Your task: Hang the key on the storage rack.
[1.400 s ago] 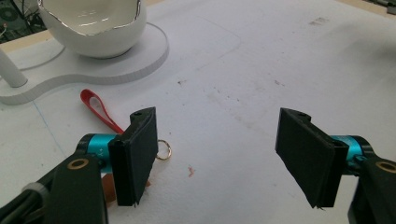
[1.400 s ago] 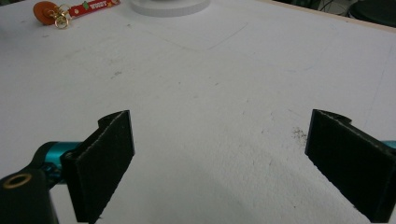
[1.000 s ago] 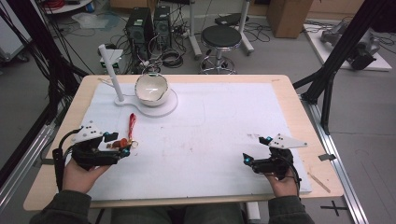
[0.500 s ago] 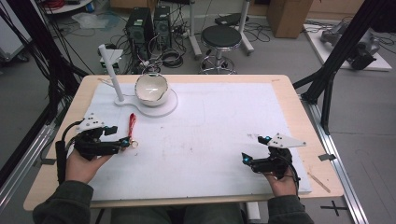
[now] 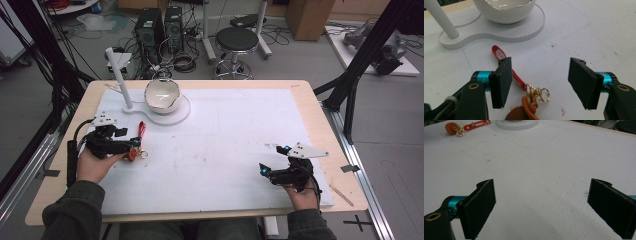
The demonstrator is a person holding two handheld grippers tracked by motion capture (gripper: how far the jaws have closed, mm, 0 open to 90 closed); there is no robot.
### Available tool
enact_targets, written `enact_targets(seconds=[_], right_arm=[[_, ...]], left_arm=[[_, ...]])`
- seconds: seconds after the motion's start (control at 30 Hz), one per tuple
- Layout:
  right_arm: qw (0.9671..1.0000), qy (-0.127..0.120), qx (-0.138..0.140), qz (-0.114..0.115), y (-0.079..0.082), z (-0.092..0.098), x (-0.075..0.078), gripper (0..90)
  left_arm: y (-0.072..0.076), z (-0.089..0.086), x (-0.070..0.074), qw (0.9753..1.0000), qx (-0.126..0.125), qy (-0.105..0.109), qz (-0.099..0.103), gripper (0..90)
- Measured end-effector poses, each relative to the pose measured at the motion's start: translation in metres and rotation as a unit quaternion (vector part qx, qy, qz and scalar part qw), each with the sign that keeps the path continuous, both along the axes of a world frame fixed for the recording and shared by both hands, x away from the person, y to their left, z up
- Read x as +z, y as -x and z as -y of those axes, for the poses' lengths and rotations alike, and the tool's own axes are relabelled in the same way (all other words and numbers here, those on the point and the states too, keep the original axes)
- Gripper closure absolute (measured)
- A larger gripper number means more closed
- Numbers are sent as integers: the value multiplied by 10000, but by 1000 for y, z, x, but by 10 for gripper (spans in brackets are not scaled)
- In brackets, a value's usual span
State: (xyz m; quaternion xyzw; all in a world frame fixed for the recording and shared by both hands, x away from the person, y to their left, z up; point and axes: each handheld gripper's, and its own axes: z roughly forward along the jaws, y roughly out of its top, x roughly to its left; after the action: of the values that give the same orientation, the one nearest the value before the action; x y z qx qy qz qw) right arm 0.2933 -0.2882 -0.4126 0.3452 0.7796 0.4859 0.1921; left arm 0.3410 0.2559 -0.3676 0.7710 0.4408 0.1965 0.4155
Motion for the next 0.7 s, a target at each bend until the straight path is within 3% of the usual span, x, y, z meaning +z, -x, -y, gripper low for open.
enact_targets(seconds=[0.27, 0.7], right_arm=[[10000, -22, 14, -1, -1, -1, 0, 71], [10000, -39, 17, 1, 0, 0, 0, 71]], left_arm=[[-17, 1, 0, 9998, 141, -107, -119, 386], [-37, 1, -15, 9978, 417, -229, -452, 449]])
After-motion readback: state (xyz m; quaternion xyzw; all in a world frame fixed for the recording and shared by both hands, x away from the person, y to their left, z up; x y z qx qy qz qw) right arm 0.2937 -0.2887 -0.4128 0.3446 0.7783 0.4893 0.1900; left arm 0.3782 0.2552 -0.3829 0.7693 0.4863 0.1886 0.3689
